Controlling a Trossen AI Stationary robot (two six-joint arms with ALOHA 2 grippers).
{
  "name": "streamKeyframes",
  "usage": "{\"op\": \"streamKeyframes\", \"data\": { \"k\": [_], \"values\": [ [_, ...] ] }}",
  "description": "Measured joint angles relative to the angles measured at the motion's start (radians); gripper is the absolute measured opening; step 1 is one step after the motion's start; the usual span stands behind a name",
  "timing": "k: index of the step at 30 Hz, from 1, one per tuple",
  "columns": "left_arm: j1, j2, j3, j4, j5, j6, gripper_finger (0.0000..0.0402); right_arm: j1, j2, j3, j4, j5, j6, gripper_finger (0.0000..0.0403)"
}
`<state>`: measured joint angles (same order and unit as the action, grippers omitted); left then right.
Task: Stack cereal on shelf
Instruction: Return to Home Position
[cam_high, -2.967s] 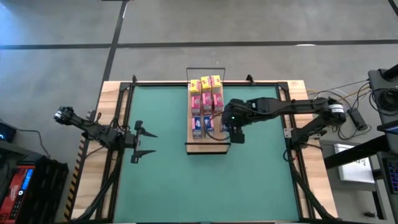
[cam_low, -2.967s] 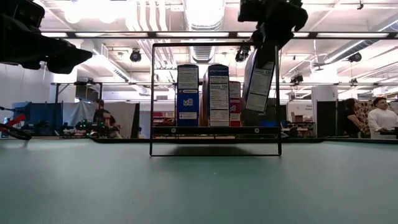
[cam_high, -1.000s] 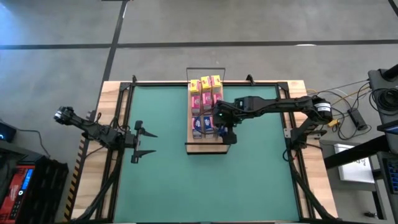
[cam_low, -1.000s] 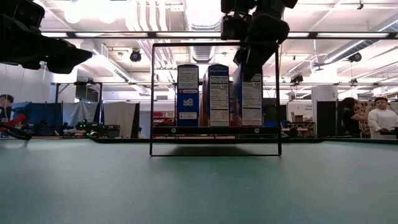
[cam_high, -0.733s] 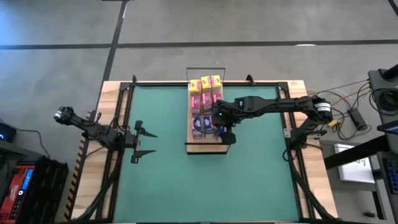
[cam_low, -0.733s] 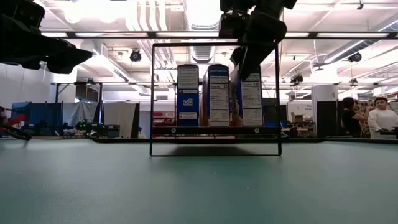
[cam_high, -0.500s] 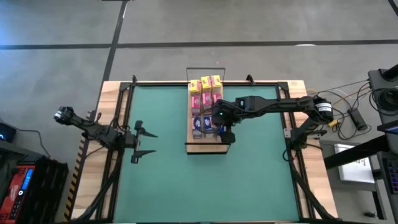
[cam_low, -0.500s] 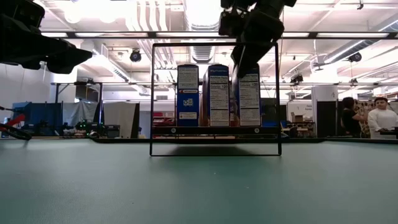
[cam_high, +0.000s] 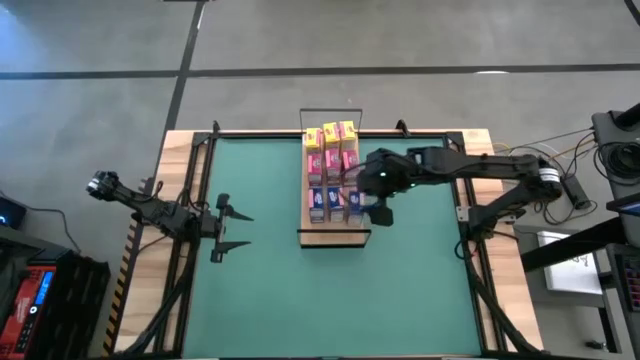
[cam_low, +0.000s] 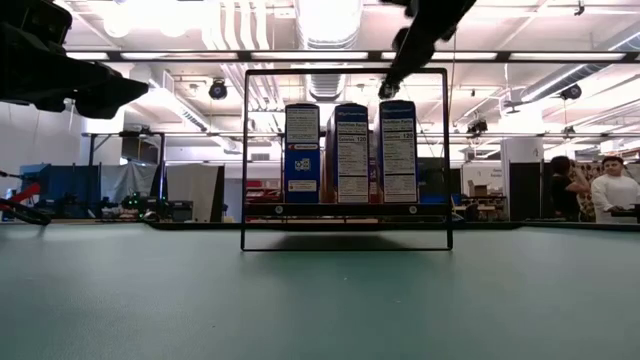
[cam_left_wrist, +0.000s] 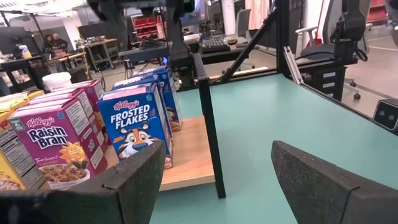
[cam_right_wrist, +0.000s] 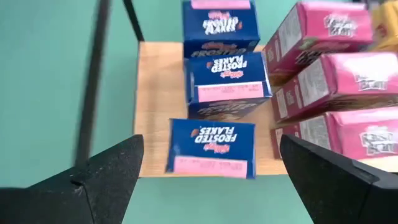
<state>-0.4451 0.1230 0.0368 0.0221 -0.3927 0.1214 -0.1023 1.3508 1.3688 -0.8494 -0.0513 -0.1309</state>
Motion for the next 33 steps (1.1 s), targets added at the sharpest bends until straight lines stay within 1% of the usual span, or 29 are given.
{"op": "streamKeyframes", "data": {
  "k": [3,5,9,12,17,22,27,33],
  "values": [
    [0.0,0.0,0.0,0.0,0.0,0.0,0.0276,0.014,-0.059,-0.019,-0.005,0.001,0.002,0.0365],
    [0.0,0.0,0.0,0.0,0.0,0.0,0.0276,0.027,-0.099,-0.049,0.002,0.024,0.01,0.0365],
    [0.0,0.0,0.0,0.0,0.0,0.0,0.0276,0.068,-0.208,-0.154,0.062,0.079,0.023,0.0365],
    [0.0,0.0,0.0,0.0,0.0,0.0,0.0276,0.105,-0.317,-0.279,0.162,0.078,0.003,0.0365],
    [0.0,0.0,0.0,0.0,0.0,0.0,0.0276,0.13,-0.513,-0.523,0.405,0.081,0.0,0.0365],
    [0.0,0.0,0.0,0.0,0.0,0.0,0.0276,0.136,-0.651,-0.736,0.618,0.071,-0.001,0.0365],
    [0.0,0.0,0.0,0.0,0.0,0.0,0.0276,0.135,-0.76,-0.887,0.763,0.07,-0.008,0.0365],
    [0.0,0.0,0.0,0.0,0.0,0.0,0.0276,0.135,-0.868,-1.02,0.891,0.079,-0.023,0.0365]
  ]
}}
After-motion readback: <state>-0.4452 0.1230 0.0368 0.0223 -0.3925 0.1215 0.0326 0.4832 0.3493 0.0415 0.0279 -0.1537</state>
